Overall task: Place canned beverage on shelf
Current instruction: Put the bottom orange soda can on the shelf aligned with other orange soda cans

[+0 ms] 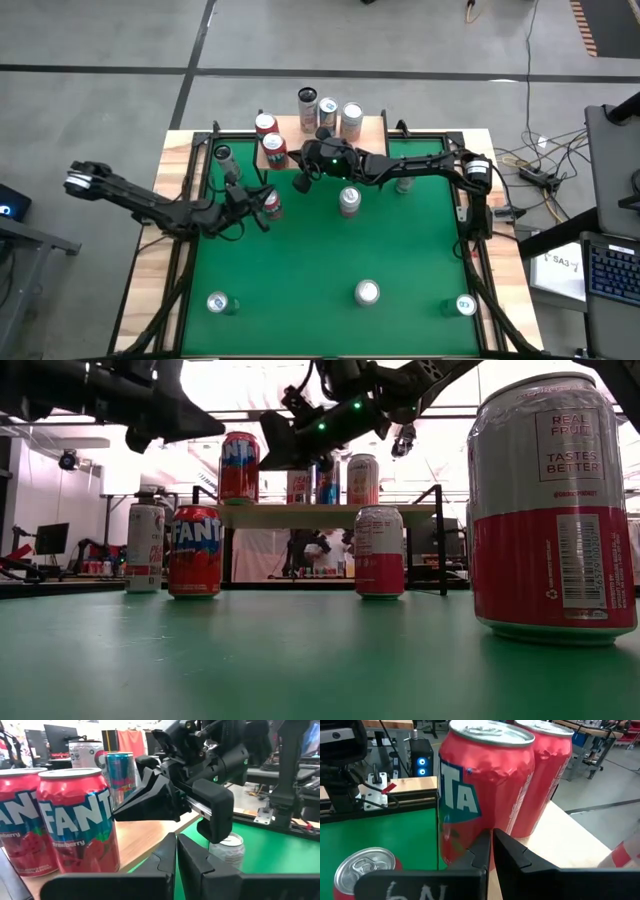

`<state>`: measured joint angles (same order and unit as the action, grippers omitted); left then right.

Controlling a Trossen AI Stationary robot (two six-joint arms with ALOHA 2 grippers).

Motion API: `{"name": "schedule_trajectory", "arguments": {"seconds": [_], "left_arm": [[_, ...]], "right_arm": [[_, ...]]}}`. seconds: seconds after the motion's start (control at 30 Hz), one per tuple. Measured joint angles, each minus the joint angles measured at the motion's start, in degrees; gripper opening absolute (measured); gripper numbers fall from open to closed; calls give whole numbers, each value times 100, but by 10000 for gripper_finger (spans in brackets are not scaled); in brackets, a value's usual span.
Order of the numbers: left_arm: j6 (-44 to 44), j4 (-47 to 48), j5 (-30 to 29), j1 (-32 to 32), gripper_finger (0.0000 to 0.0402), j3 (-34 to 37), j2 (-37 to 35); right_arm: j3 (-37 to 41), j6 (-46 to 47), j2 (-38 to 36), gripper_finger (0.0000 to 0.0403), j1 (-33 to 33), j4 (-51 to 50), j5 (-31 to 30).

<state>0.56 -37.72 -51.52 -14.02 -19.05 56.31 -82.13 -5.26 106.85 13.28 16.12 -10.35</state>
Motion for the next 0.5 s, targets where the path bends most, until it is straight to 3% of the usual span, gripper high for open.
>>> {"name": "schedule_trajectory", "arguments": {"seconds": [0.33, 0.5], "left_arm": [[-31, -996, 1, 521, 0, -11, 911], [-230, -1051, 1, 862, 0, -296, 1268]], "right_arm": [[0, -149, -2, 12, 0, -168, 2], [2, -153, -2, 12, 0, -251, 2]]}}
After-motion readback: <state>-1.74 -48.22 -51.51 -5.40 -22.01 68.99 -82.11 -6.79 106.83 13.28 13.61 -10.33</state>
